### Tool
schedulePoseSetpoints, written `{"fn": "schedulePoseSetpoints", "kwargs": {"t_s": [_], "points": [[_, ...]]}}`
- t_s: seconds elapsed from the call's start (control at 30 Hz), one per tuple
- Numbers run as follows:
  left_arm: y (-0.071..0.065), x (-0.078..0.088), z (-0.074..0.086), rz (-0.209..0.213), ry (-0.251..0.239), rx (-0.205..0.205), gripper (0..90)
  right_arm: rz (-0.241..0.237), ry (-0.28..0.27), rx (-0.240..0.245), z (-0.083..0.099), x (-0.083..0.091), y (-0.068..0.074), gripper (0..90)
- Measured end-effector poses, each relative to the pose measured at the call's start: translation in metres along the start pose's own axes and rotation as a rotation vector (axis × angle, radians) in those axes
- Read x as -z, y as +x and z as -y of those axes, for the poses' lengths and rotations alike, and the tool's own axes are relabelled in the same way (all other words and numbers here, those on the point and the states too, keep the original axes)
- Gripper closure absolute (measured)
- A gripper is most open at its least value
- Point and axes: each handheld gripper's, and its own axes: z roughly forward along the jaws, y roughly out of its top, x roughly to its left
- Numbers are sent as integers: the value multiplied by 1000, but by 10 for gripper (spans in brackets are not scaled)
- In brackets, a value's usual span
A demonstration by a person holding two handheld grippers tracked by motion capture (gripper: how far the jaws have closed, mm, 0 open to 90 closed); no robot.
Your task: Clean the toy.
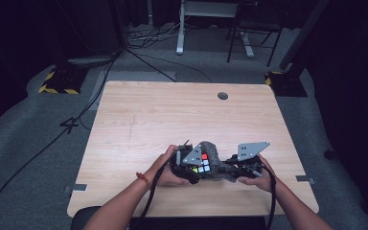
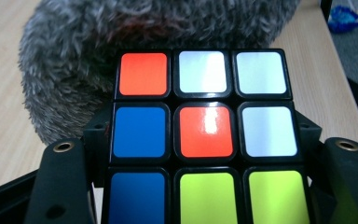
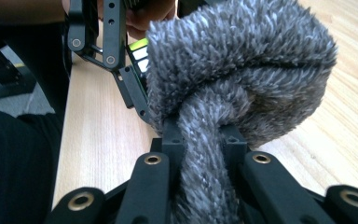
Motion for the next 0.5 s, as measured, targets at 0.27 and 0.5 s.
{"fn": "schedulePoseSetpoints", "kwargs": {"t_s": [0.27,0.5], "points": [[7,15,0,-20,-49,23,336,11,81,-5,7,-10,-4,782],[-2,-2,1,30,19,-11,336,10,-64,53,-11,7,11,781]]}}
